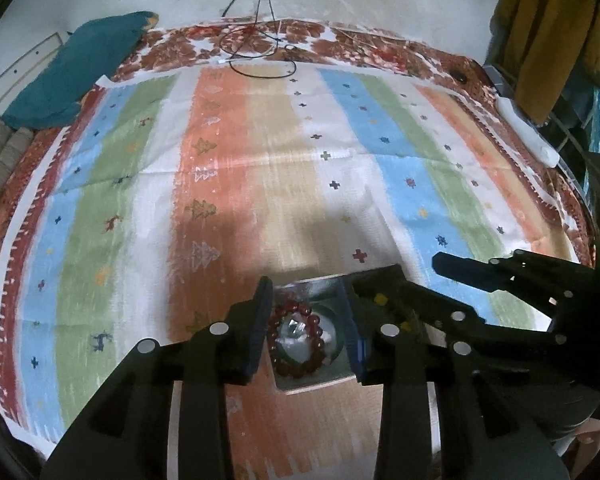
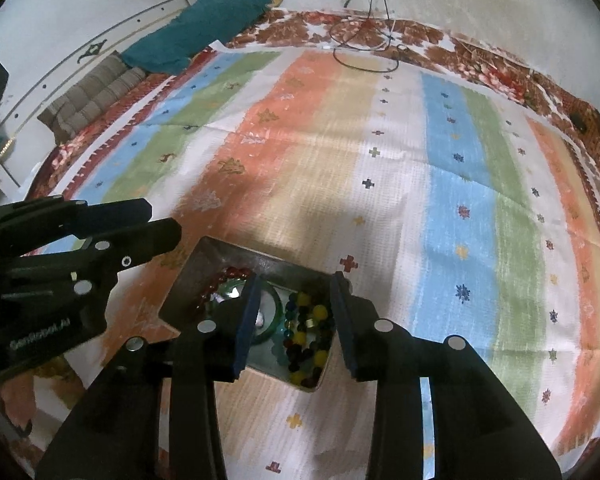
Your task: Organize jewelry
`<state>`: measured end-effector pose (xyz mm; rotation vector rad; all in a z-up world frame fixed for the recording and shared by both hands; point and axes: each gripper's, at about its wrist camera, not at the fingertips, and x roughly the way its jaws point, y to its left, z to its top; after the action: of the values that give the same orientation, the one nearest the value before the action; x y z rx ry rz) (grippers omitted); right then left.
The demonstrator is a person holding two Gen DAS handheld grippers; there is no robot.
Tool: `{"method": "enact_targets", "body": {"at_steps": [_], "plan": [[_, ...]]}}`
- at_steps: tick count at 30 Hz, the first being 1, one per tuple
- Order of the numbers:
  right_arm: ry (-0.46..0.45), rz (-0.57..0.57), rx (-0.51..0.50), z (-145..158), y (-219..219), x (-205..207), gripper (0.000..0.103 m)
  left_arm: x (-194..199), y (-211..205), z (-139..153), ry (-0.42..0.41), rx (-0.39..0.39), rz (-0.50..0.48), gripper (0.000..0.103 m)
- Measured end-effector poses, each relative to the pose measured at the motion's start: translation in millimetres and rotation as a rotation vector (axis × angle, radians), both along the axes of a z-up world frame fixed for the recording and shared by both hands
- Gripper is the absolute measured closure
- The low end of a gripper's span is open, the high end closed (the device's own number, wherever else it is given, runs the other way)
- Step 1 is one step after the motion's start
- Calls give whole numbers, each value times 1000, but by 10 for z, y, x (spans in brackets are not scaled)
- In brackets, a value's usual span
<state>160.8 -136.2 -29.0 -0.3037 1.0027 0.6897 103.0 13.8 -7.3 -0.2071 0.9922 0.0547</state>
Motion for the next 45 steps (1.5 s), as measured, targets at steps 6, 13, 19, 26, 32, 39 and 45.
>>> {"method": "enact_targets", "body": {"at_steps": [6, 13, 19, 26, 32, 39, 45], "plan": [[-22, -6, 8, 55, -134, -115, 54, -164, 14, 36, -6, -1, 11, 66], [-41, -16, 16, 100, -267, -192, 42, -369, 12, 92, -31, -2, 3, 50], [-61, -20, 46, 182, -399, -306, 35, -535, -8, 116, -52, 20, -3, 33], [-89, -32, 72, 239, -544, -387, 23, -680, -27, 161, -117, 36, 11, 12], [-101, -30, 93, 258, -622, -455, 16, -745, -82, 172, -144, 87, 21, 6], [-99, -24, 129, 282, -692, -533, 12, -855, -231, 208, -202, 162, 6, 6], [-102, -12, 130, 268, -727, -626, 12, -897, -208, 201, -213, 147, 11, 6]]}}
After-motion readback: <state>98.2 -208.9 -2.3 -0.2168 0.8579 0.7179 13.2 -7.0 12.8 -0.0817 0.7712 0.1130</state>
